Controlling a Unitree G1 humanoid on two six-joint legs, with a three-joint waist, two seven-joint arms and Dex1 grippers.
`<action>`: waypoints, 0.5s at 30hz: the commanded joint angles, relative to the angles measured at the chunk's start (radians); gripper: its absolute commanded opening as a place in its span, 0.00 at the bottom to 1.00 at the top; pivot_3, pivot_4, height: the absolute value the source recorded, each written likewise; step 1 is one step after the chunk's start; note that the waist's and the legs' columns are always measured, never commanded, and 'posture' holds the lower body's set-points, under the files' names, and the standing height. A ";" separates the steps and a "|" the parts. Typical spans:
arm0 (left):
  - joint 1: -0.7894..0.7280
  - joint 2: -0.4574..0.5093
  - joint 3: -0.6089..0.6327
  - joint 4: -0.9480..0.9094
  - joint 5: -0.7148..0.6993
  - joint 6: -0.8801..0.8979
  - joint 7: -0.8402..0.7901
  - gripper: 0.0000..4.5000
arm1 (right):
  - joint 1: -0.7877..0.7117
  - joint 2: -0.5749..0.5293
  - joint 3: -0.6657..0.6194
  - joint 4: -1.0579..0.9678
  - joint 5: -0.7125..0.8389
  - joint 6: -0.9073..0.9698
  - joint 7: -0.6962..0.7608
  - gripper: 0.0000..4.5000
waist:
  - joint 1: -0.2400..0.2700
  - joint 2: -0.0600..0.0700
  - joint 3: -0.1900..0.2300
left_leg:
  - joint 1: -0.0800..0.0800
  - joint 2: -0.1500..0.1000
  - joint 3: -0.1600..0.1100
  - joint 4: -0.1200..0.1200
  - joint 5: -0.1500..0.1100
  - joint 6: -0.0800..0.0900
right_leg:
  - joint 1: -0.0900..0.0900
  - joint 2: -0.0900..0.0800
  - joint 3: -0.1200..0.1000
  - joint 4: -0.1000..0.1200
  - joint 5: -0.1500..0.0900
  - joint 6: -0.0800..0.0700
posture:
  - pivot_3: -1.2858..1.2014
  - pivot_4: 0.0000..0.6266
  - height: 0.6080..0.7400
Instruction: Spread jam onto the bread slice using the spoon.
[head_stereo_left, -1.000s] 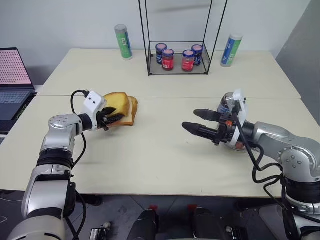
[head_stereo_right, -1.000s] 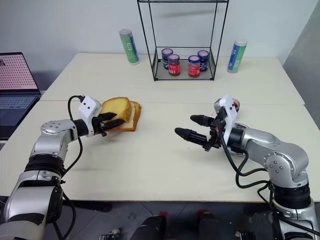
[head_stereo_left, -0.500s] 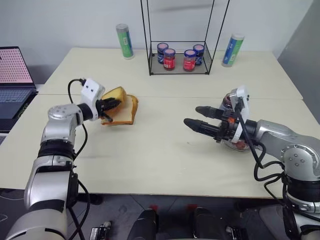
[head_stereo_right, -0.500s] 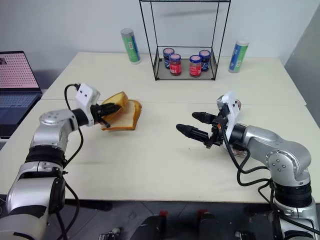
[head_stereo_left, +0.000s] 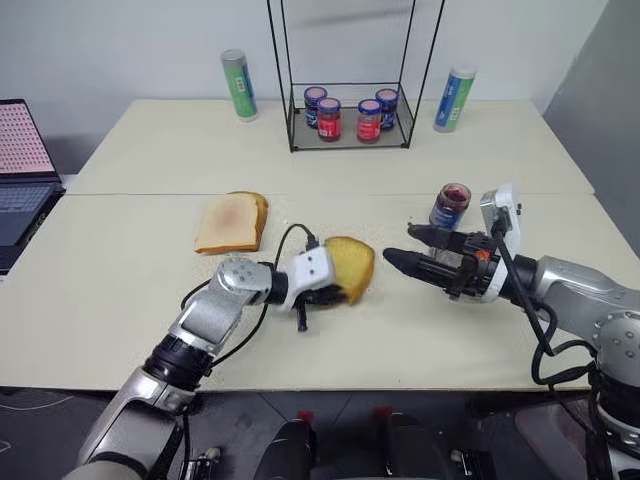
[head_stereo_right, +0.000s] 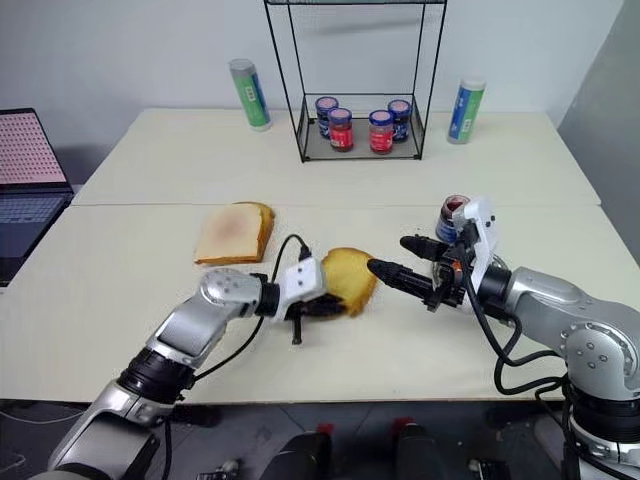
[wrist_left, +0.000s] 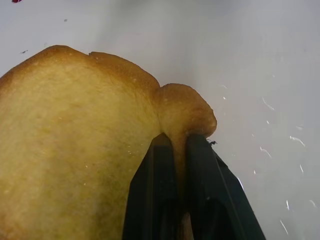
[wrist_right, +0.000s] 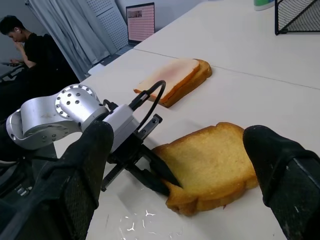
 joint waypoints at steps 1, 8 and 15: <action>-0.030 -0.010 -0.013 0.013 0.030 -0.039 -0.005 0.00 | 0.001 -0.014 -0.029 -0.035 0.024 -0.020 -0.011 1.00 | 0.003 0.000 0.000 | 0.000 0.000 0.000 0.000 0.000 0.000 | 0.000 0.000 0.000 0.000 0.000 0.000 | 0.52 0.24 1.00; -0.044 0.037 -0.001 0.037 0.040 -0.052 -0.062 0.31 | 0.023 -0.033 -0.046 -0.027 0.016 -0.031 -0.013 1.00 | 0.009 0.000 0.000 | 0.000 0.000 0.000 0.000 0.000 0.000 | 0.000 -0.001 0.001 -0.001 0.000 0.000 | 0.52 0.24 1.00; -0.053 0.086 0.059 0.005 -0.016 0.003 -0.105 0.59 | 0.089 -0.054 -0.099 -0.023 0.021 -0.039 -0.036 1.00 | 0.009 0.000 0.000 | 0.000 0.000 0.000 0.000 0.000 0.000 | 0.000 0.000 0.000 -0.001 0.000 0.000 | 0.52 0.24 1.00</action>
